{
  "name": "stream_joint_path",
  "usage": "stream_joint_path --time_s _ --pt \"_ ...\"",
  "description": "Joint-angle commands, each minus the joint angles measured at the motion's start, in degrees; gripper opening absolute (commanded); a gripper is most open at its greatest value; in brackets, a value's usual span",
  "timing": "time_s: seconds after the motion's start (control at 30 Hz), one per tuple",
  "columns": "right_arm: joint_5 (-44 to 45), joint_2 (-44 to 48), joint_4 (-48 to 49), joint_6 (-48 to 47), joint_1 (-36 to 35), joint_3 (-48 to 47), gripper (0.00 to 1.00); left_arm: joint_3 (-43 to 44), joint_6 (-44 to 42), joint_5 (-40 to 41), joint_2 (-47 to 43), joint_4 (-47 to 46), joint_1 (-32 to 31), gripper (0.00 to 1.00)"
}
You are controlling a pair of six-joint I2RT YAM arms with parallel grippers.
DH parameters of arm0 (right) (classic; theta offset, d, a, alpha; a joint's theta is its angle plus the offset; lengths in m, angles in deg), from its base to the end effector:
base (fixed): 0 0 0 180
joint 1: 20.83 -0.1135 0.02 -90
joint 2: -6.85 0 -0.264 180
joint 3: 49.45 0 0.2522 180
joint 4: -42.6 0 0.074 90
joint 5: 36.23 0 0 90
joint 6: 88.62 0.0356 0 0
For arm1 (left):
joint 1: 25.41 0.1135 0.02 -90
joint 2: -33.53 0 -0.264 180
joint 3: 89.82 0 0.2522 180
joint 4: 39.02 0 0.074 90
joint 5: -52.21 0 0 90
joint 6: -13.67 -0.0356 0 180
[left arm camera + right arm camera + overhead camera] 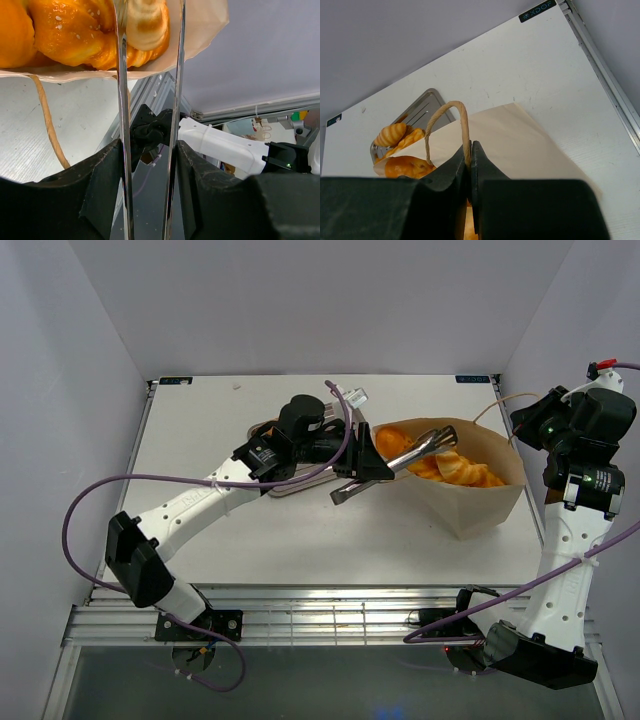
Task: Place the fake bread into the paper bag
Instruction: Place the fake bread in the paper bag.
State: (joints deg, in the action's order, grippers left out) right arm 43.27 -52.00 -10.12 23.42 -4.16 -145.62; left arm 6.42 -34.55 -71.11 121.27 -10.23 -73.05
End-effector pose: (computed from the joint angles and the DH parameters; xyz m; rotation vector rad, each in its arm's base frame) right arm 0.1830 -0.0480 0.4634 0.4875 1.7756 0.2341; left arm 0.2256 -0.2765 0.3786 0.5626 2.1442 -1.5248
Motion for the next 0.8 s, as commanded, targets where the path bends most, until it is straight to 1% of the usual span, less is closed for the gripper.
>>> stream_joint_path --time_s 0.0,0.1,0.23,0.5,0.63,0.73,0.77 --pt "0.13 1.02 3.54 -0.33 0.21 -3.02 0.08 2.77 -2.31 0.45 -3.9 0.88 0.0 0.56" --pt "-0.04 0.75 3.54 -0.25 0.21 -3.28 0.08 4.62 -3.45 1.67 -4.86 3.42 0.96 0.56" --pt "0.13 1.02 3.37 -0.33 0.3 -3.37 0.08 4.71 -4.51 9.04 -8.46 7.99 4.21 0.56" --pt "-0.4 0.84 3.37 -0.33 0.21 -3.02 0.08 4.01 -7.5 19.16 -15.05 15.2 10.81 0.54" --pt "-0.4 0.84 3.45 -0.42 0.21 -3.02 0.08 0.77 -8.29 20.14 -18.04 17.66 13.88 0.54" --pt "-0.48 0.84 3.45 -0.68 0.21 -2.84 0.08 -4.68 -7.5 16.46 -20.33 17.85 18.09 0.54" --pt "-0.4 0.75 3.45 -0.69 0.21 -2.84 0.08 -8.09 -6.98 15.05 -21.29 17.5 20.72 0.54"
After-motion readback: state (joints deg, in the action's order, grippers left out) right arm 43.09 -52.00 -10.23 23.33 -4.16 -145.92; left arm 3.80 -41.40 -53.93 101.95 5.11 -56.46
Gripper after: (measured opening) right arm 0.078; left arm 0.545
